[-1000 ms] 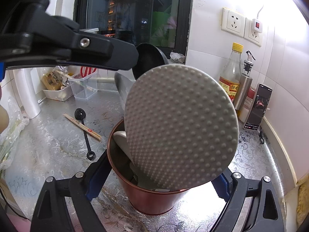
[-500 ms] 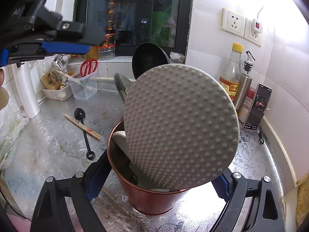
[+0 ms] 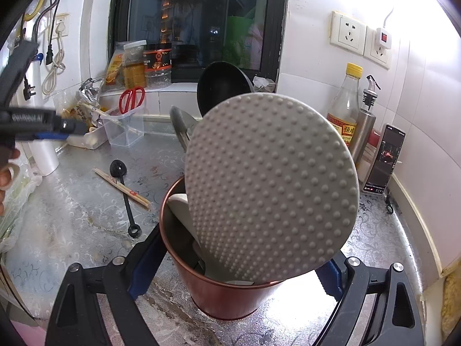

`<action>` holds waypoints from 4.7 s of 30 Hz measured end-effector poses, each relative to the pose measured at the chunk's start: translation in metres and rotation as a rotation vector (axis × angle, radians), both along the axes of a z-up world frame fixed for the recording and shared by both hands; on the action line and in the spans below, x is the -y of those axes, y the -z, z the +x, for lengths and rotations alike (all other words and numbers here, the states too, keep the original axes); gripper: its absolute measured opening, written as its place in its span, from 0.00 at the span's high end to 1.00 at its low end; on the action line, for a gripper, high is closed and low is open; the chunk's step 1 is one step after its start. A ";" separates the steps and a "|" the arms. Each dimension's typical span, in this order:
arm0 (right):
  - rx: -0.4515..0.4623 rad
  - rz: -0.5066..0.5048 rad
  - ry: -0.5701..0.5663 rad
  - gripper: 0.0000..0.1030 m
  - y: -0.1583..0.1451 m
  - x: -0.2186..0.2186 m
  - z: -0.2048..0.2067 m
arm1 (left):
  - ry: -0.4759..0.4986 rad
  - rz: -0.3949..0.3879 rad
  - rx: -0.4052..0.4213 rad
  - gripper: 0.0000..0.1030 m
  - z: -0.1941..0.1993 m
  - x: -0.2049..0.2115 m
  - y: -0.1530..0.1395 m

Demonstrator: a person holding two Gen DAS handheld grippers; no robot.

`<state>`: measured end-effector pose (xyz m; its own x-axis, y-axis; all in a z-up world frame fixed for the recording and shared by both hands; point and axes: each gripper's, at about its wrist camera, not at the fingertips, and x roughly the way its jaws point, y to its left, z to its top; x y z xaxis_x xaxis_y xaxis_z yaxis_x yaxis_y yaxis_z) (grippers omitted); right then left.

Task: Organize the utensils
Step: 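Open the left tool and move it over the wooden chopsticks, then lower the left tool onto the wooden chopsticks and close it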

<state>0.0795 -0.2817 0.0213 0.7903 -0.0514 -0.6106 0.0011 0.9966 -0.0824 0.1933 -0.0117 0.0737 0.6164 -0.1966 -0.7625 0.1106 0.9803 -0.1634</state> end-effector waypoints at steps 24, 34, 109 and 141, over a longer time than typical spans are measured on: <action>-0.030 0.012 -0.001 0.09 0.003 0.002 0.003 | -0.310 -0.061 -0.224 0.09 0.027 -0.070 0.077; -0.034 0.007 -0.003 0.08 0.003 0.001 0.005 | -0.259 -0.013 -0.294 0.09 0.081 -0.033 0.089; -0.043 0.011 -0.004 0.08 0.004 -0.003 0.005 | -0.044 0.204 -0.372 0.10 0.018 0.047 0.117; -0.049 0.013 -0.011 0.06 0.005 -0.004 0.007 | -0.030 0.173 -0.370 0.82 0.071 0.025 0.081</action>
